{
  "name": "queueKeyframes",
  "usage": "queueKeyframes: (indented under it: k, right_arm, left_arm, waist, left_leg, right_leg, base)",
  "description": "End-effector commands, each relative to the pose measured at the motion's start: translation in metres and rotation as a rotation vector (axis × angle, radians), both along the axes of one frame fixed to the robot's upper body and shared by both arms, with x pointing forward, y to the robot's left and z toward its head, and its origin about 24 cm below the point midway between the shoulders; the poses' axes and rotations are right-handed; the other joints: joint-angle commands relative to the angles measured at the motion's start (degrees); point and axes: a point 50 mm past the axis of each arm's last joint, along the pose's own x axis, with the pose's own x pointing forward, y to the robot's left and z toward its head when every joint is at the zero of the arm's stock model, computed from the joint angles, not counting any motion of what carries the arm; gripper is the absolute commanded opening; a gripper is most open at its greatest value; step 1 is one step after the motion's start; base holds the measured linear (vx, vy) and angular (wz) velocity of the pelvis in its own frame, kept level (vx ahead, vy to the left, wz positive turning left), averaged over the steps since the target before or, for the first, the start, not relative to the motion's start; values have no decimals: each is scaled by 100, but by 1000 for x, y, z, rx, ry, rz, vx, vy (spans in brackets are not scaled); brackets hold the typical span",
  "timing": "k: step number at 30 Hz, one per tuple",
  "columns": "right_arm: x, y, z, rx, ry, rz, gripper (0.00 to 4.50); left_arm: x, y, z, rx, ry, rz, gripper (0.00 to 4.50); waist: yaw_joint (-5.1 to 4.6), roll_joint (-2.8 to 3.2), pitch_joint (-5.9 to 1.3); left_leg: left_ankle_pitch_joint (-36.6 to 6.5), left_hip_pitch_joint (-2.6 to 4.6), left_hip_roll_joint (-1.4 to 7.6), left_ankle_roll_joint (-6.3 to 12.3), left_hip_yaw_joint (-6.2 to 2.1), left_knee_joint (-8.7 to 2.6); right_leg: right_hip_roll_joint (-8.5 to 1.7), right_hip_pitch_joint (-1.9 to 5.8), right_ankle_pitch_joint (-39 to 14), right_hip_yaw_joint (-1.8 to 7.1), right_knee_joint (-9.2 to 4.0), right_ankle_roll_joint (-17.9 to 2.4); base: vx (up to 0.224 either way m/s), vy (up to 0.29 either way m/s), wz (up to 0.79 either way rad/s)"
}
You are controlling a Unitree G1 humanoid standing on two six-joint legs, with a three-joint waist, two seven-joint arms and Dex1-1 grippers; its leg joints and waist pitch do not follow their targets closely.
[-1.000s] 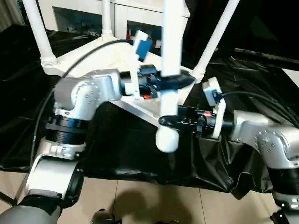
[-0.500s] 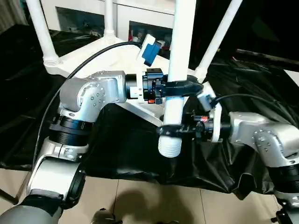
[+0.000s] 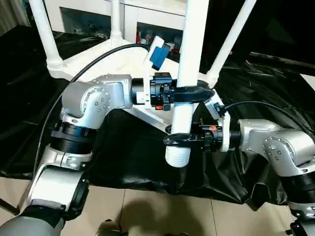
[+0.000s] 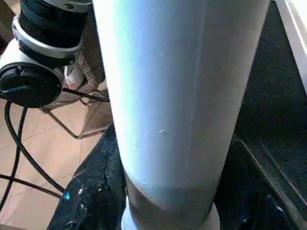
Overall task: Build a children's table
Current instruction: Pick table leg
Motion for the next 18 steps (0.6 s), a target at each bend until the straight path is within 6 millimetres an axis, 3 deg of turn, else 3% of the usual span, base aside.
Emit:
queueKeyframes:
  k: [1, 3, 4, 8, 10, 15, 17, 18]
  right_arm:
    - [4, -6, 2, 7, -6, -28, 193]
    - [4, -6, 2, 10, -5, -31, 193]
    - [3, -6, 2, 12, -6, -33, 193]
    - [4, -7, 2, 31, -11, -54, 191]
    - [5, -8, 4, 55, -15, -78, 190]
    - [8, -11, 8, 125, -27, -136, 189]
    - [9, -12, 11, 160, -37, -168, 189]
    - [12, -14, 14, 207, -55, -217, 189]
  left_arm:
    - [-7, -9, 3, 8, -36, -56, 183]
    - [-5, -9, 2, 7, -41, -32, 183]
    - [-4, -9, 2, 6, -39, -15, 239]
    - [0, -8, 5, -40, -17, 17, 263]
    - [2, -6, 9, -83, -37, 47, 296]
    - [6, -1, 15, -201, -68, 127, 299]
    - [8, 3, 17, -287, -39, 159, 299]
    - [14, 9, 19, -422, 6, 230, 299]
  waist:
    - [-8, 71, -514]
    - [-9, 74, -515]
    - [-10, 74, -513]
    - [-7, 73, -524]
    - [1, 69, -529]
    - [-1, 78, -551]
    - [1, 74, -555]
    - [4, 72, -559]
  left_leg:
    - [-1394, 131, 109, -403, -16, -470]
    - [-1396, 132, 112, -404, -17, -472]
    - [-1427, 138, 114, -409, -16, -470]
    - [-1418, 130, 109, -406, -14, -464]
    - [-1403, 129, 110, -399, -17, -461]
    - [-1341, 119, 109, -395, -15, -455]
    - [-1350, 120, 103, -389, -9, -447]
    - [-1345, 120, 109, -392, -8, -446]
  right_leg:
    - [-367, 276, -1900, 211, -449, -837]
    - [-367, 276, -1899, 211, -449, -836]
    - [-368, 271, -1919, 211, -451, -841]
    - [-372, 279, -1912, 210, -453, -848]
    - [-377, 283, -1925, 206, -457, -843]
    - [-369, 299, -1643, 204, -430, -928]
    - [-371, 295, -1665, 199, -434, -943]
    - [-371, 302, -1634, 200, -426, -975]
  base:
    - [0, 0, 0]
    - [0, 0, 0]
    - [0, 0, 0]
    - [0, 0, 0]
    - [0, 0, 0]
    - [0, 0, 0]
    - [0, 0, 0]
    - [0, 0, 0]
